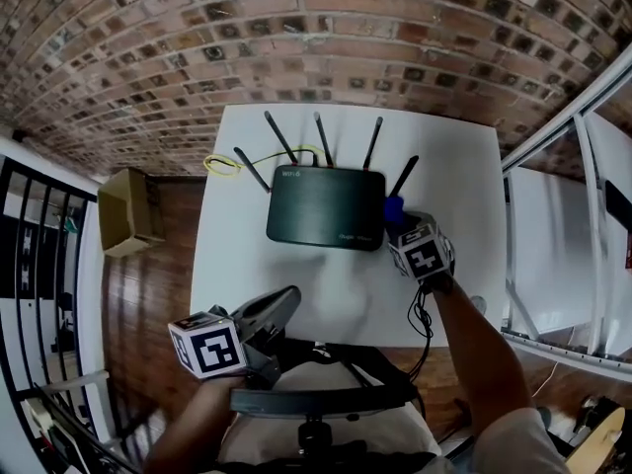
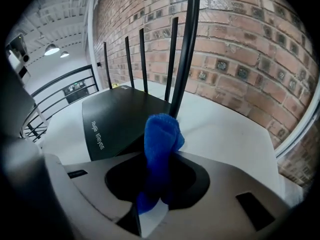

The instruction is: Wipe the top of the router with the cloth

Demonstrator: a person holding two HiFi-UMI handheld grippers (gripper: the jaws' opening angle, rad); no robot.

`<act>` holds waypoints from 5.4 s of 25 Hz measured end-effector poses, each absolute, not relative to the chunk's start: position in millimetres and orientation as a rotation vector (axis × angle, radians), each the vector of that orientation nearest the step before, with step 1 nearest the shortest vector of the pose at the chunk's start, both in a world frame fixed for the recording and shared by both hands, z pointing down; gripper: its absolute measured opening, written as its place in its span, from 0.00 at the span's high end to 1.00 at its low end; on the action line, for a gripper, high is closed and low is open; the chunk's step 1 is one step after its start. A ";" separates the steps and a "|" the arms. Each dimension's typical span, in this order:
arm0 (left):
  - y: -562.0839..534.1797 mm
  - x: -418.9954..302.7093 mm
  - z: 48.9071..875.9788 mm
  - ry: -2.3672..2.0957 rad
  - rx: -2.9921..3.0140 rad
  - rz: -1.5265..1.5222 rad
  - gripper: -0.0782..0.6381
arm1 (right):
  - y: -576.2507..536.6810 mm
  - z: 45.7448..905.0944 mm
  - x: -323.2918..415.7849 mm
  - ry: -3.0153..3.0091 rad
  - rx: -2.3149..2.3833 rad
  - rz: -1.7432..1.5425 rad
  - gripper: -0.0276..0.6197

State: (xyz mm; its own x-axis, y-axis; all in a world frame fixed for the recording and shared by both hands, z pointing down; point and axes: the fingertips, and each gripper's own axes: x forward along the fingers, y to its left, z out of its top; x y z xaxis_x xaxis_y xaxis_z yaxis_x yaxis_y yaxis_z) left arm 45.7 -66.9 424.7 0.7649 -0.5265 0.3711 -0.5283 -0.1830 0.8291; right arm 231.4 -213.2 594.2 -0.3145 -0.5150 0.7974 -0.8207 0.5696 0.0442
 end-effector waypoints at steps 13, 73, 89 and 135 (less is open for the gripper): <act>-60.8 54.7 422.2 -0.791 1.839 -0.001 0.89 | -192.8 596.9 221.6 -2.026 0.973 0.404 0.77; -93.8 -91.1 429.2 -0.606 1.886 -0.006 0.89 | -112.5 602.5 144.0 -1.675 1.418 0.734 0.78; -95.2 -114.6 427.5 -0.624 1.872 -0.027 0.89 | -119.6 600.3 64.3 -1.759 1.334 0.749 0.78; -57.6 -156.7 444.5 -0.847 1.769 -0.033 0.89 | -130.8 608.4 -10.4 -1.840 1.355 0.873 0.78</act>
State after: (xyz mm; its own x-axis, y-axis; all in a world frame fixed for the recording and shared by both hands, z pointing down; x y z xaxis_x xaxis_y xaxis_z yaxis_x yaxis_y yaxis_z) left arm -156.7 -57.6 444.5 0.7424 -0.5530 0.3783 -0.5219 -0.1232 0.8441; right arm -10.4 -130.8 608.4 -0.2255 -0.5078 0.8315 -0.9651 0.2328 -0.1196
